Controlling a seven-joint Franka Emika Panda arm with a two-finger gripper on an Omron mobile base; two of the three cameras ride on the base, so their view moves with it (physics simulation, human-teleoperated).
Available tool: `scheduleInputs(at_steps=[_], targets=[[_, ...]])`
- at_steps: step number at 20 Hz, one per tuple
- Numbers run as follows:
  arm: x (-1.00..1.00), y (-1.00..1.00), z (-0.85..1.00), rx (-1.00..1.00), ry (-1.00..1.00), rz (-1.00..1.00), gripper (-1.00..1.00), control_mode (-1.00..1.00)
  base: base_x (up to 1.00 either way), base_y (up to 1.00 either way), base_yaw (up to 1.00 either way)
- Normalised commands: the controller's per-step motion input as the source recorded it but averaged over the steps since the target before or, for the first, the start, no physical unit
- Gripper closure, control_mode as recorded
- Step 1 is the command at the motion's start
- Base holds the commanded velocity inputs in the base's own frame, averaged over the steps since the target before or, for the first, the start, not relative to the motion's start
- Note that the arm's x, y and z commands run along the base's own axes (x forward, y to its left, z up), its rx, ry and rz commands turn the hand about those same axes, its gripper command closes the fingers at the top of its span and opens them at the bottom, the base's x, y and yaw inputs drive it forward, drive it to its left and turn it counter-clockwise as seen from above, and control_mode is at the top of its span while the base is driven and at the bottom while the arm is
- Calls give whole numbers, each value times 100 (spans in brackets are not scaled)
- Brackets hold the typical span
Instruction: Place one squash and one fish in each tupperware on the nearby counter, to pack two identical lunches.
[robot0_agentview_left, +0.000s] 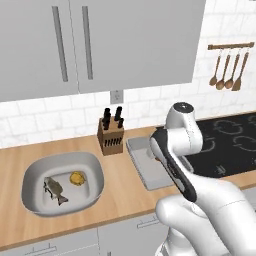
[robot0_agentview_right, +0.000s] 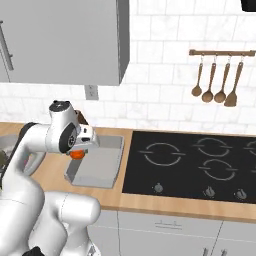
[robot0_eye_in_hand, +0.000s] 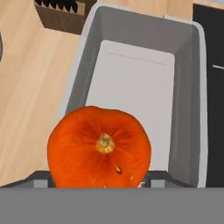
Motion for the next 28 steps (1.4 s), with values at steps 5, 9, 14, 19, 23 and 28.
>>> scheduleInputs(at_steps=[5, 9, 14, 19, 23, 28], targets=[[100, 0, -46, 2, -2, 0, 100, -100, 0, 0, 0], [87, 0, -16, 0, 7, 0, 100, -100, 0, 0, 0], [21, 0, 1, -2, 21, 0, 100, -100, 0, 0, 0], [0, 0, -22, 0, 3, 0, 100, -100, 0, 0, 0], [0, 12, -74, 0, -2, 0, 100, -100, 0, 0, 0], [0, 1, -56, 0, 0, 0, 100, -100, 0, 0, 0]])
